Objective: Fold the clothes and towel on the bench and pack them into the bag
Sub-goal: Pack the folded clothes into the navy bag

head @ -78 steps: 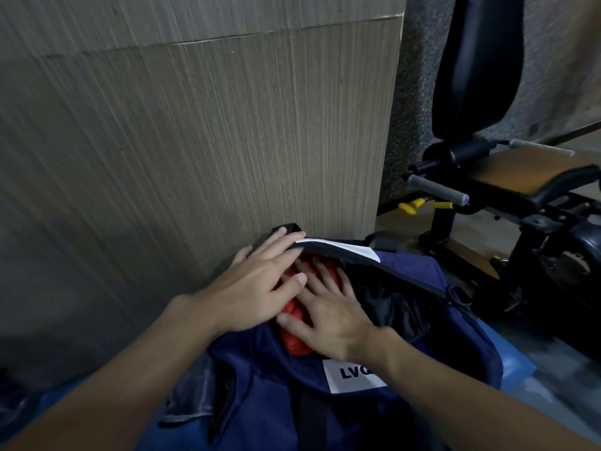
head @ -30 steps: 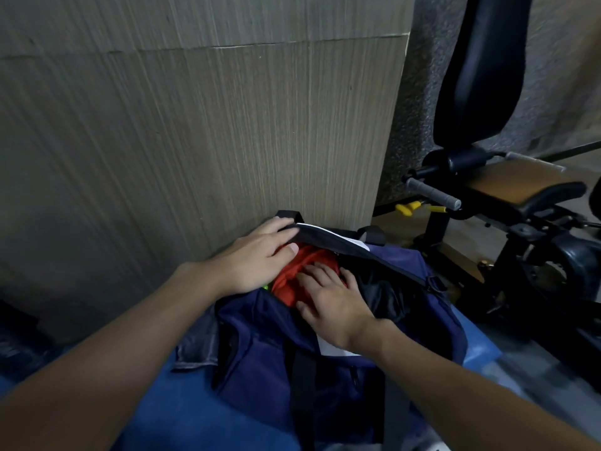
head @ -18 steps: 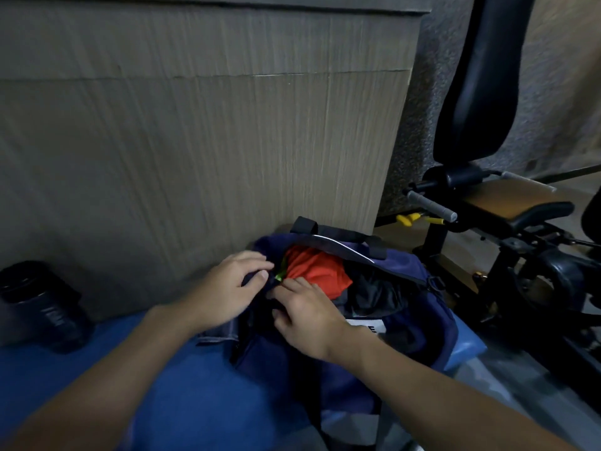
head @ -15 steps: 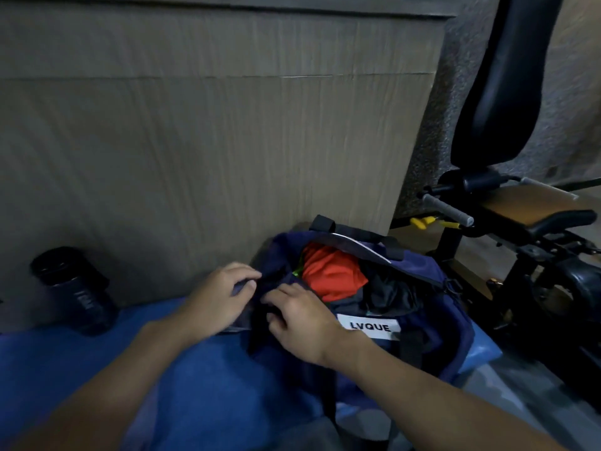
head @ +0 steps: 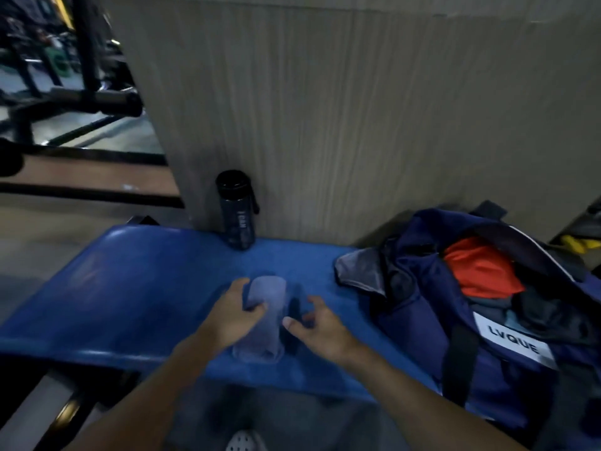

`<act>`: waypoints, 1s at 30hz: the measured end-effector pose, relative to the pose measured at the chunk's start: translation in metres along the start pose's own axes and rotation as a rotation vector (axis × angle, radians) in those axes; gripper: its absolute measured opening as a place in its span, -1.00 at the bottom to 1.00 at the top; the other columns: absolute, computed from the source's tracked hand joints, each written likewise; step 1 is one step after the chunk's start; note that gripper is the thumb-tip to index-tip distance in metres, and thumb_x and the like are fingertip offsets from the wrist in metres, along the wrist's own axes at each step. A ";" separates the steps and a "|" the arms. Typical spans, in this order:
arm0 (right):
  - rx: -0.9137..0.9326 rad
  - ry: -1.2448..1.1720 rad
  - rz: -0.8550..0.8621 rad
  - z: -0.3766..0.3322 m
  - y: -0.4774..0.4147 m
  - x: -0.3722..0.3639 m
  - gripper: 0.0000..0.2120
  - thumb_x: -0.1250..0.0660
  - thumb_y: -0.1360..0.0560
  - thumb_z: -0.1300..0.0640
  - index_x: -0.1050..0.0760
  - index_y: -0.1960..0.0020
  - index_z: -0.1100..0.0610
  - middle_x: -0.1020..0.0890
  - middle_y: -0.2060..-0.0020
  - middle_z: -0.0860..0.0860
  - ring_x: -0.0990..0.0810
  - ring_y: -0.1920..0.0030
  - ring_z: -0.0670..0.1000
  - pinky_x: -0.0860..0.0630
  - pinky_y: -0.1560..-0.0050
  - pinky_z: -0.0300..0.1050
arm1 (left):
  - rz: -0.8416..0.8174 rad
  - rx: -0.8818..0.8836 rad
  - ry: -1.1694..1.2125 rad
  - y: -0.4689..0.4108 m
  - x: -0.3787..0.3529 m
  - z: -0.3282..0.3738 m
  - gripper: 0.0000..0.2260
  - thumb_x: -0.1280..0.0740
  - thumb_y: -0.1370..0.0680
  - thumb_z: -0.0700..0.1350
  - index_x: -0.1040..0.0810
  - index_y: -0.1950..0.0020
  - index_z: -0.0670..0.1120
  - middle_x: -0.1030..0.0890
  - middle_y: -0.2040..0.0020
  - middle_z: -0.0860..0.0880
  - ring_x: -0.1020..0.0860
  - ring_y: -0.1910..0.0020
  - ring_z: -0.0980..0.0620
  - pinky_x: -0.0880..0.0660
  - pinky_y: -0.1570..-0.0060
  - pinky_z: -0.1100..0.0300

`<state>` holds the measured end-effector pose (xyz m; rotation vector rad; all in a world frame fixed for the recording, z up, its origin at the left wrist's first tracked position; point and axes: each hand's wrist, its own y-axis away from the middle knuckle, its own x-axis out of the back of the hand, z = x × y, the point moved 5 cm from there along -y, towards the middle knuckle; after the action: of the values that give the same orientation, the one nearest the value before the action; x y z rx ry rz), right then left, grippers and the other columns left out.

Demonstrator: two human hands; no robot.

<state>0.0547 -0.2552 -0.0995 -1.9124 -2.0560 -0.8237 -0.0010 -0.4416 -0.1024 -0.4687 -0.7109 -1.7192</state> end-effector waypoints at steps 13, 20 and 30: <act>0.011 -0.349 -0.007 0.003 0.001 0.006 -0.52 -0.46 -0.48 0.20 -0.38 -0.34 0.04 -0.55 -0.19 0.02 -0.53 -0.16 -0.07 -0.50 -0.04 -0.30 | 0.002 0.099 0.641 0.015 -0.024 0.036 -0.16 -0.43 -0.50 -0.28 -0.06 -0.58 0.23 -0.61 -0.07 -0.24 -0.65 -0.01 -0.13 -0.61 -0.02 -0.08; -0.020 -1.034 0.013 0.000 0.041 0.086 -0.26 -0.50 -0.40 0.03 -0.13 -0.42 -0.12 -0.62 -0.20 0.03 -0.66 -0.13 0.01 -0.59 -0.13 -0.04 | -0.128 -0.130 0.847 0.026 -0.037 0.151 -0.32 -0.39 -0.55 -0.29 -0.19 -0.50 0.23 -0.61 -0.17 -0.22 -0.66 -0.08 -0.13 -0.58 -0.13 -0.18; 0.199 -0.881 0.538 0.045 0.124 0.242 -0.48 -0.30 -0.60 0.16 -0.19 -0.47 -0.11 -0.65 -0.12 -0.03 -0.66 -0.10 -0.03 -0.58 -0.15 0.02 | -0.229 -0.453 0.473 0.055 -0.127 0.306 -0.44 -0.47 -0.49 -0.02 -0.27 -0.37 0.22 -0.58 -0.08 -0.08 -0.63 -0.01 0.00 -0.61 -0.04 0.05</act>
<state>0.1527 -0.0264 0.0188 -2.7873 -1.6713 0.4103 0.0688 -0.1519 0.0529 -0.2722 -0.0286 -2.1149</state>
